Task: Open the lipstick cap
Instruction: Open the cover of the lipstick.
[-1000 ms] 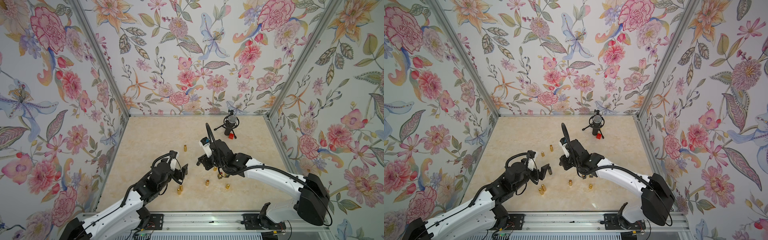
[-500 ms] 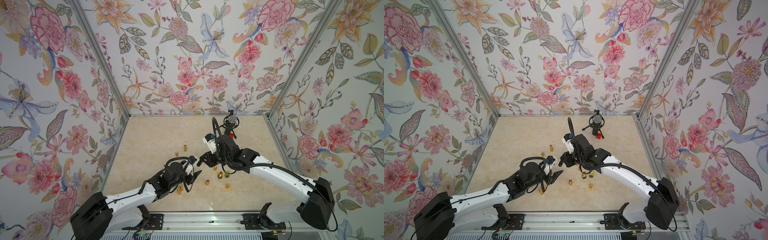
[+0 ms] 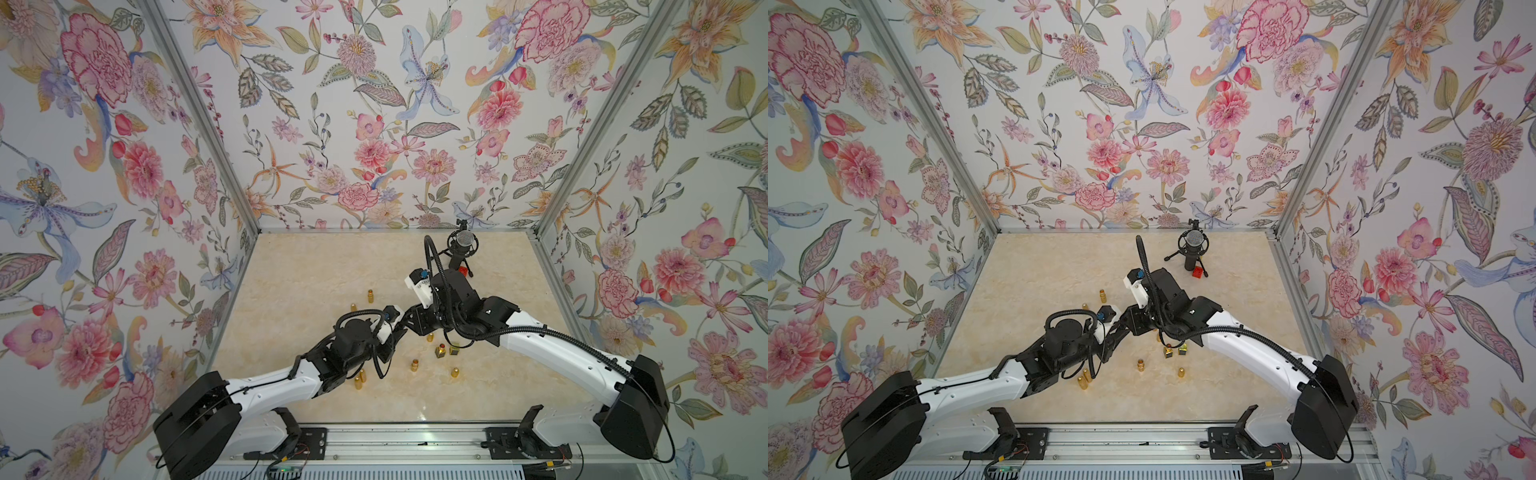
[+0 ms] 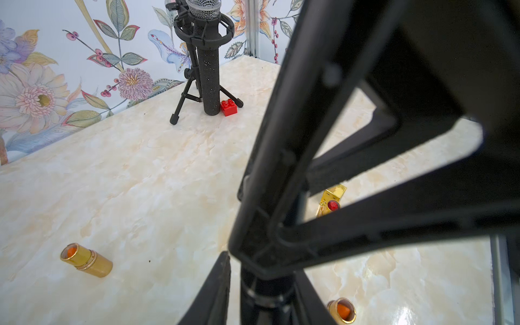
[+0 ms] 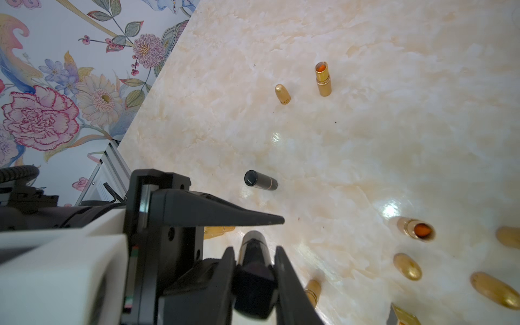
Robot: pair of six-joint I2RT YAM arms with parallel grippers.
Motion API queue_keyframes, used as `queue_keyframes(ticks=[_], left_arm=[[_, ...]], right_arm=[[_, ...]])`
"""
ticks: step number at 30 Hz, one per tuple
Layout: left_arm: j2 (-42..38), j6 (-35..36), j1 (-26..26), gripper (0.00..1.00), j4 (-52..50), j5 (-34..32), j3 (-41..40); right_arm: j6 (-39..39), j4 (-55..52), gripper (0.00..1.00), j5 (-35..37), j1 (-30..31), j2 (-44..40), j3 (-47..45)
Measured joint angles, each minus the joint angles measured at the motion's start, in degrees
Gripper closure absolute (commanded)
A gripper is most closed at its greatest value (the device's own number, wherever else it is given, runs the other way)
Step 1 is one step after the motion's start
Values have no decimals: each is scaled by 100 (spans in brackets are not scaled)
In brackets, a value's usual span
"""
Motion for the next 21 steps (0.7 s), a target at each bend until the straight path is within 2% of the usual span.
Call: queue_keyframes(ticks=[3,6,8,10,13,15,19,21], left_arm=[[-9,15,0,75,2,46,0],[-22,35,0,83,2,81,-2],[-52,20,0,83,2,94,-4],[-87,20,0,86,2,94,-4],[-133,20,0,88,4,109,-4],[-164,20,0,89,4,111,-4],[-203,20,0,89,4,129,-4],[-205,20,0,90,2,131,-4]], right_arm=[[7,17,75,-11,0,-2,0],[44,9,75,-17,-2,-17,0],[68,15,74,-28,-11,-35,0],[98,33,66,-63,-24,-57,0],[166,57,64,-85,-37,-66,0],[205,57,58,-92,-39,-66,0],[258,111,59,-127,-37,-66,0],[264,146,63,-146,-37,-66,0]])
